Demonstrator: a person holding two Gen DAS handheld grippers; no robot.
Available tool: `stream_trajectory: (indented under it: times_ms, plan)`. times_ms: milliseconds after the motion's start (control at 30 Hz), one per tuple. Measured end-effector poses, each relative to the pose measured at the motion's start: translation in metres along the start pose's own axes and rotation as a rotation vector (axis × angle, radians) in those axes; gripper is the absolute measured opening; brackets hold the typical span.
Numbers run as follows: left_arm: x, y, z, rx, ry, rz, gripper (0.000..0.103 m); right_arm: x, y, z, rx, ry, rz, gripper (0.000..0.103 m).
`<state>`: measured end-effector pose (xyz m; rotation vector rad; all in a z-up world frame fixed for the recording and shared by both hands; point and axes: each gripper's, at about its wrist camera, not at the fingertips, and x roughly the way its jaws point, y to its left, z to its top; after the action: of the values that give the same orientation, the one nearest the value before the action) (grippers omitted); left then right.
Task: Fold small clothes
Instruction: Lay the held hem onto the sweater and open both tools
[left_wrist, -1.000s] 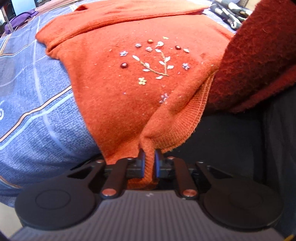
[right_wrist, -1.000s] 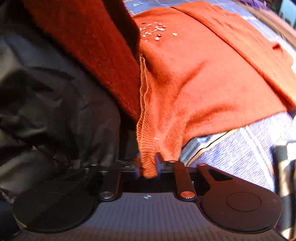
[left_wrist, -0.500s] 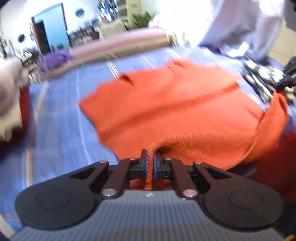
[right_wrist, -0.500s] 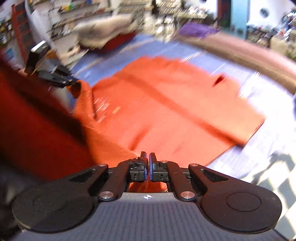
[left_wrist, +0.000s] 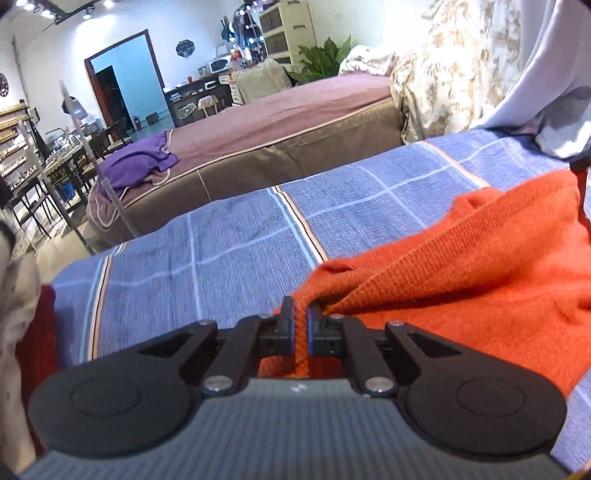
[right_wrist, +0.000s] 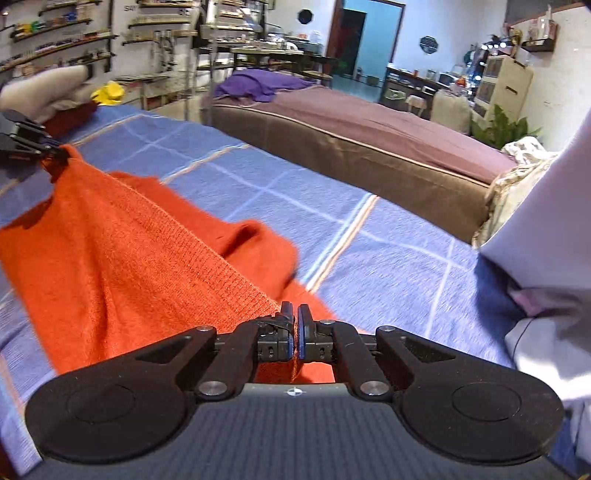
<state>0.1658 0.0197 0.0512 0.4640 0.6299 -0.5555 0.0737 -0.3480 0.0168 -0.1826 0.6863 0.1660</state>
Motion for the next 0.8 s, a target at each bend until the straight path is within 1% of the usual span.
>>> stream_trajectory:
  times_ms: [100,167,200,233,267,300,333,367,400,433,467,500,567,633,700,733,800]
  plan:
    - [0.036,0.001,0.016,0.017,0.058,0.000,0.006,0.026,-0.013,0.016,-0.006,0.023,-0.058,0.003]
    - [0.055,0.000,0.020,0.033,0.085,0.009,0.008,0.040,-0.022,0.022,-0.016,0.048,-0.082,0.003]
    - [0.064,0.002,0.020,0.034,0.088,0.021,0.010,0.050,-0.024,0.026,-0.028,0.065,-0.102,0.003]
    - [0.070,0.003,0.020,0.025,0.093,0.030,0.015,0.057,-0.024,0.028,-0.039,0.074,-0.117,0.003]
    - [0.075,0.006,0.019,0.012,0.102,0.045,0.022,0.066,-0.025,0.030,-0.045,0.076,-0.127,0.003]
    - [0.079,0.007,0.018,0.005,0.117,0.074,0.044,0.072,-0.024,0.031,-0.047,0.072,-0.135,0.003]
    - [0.080,0.010,0.015,0.012,0.131,0.128,0.062,0.077,-0.022,0.031,-0.060,0.070,-0.155,0.004]
    - [0.079,0.011,0.012,0.032,0.129,0.171,0.064,0.084,-0.019,0.031,-0.091,0.080,-0.178,0.014]
    - [0.077,0.013,0.008,0.052,0.121,0.200,0.065,0.088,-0.017,0.029,-0.108,0.096,-0.194,0.031]
    - [0.071,0.015,0.003,0.063,0.117,0.223,0.067,0.089,-0.015,0.028,-0.104,0.104,-0.220,0.041]
    - [0.066,0.018,0.000,0.058,0.118,0.240,0.068,0.088,-0.016,0.025,-0.083,0.099,-0.239,0.055]
    - [0.057,0.022,-0.005,0.037,0.116,0.250,0.071,0.082,-0.017,0.021,-0.045,0.082,-0.248,0.057]
    - [0.036,0.027,-0.018,-0.036,0.092,0.233,0.075,0.070,-0.020,0.017,0.048,0.051,-0.220,0.060]
    - [0.009,0.031,-0.035,-0.135,0.067,0.161,0.077,0.052,-0.020,0.010,0.158,0.020,-0.169,0.067]
    - [-0.014,0.028,-0.057,-0.235,0.055,0.089,0.077,0.030,-0.016,-0.001,0.271,-0.016,-0.110,0.082]
    - [-0.025,0.024,-0.069,-0.267,0.058,0.062,0.077,0.018,-0.013,-0.009,0.316,-0.031,-0.089,0.084]
    - [-0.041,0.015,-0.090,-0.300,0.058,0.042,0.077,-0.005,-0.001,-0.025,0.381,-0.055,-0.041,0.088]
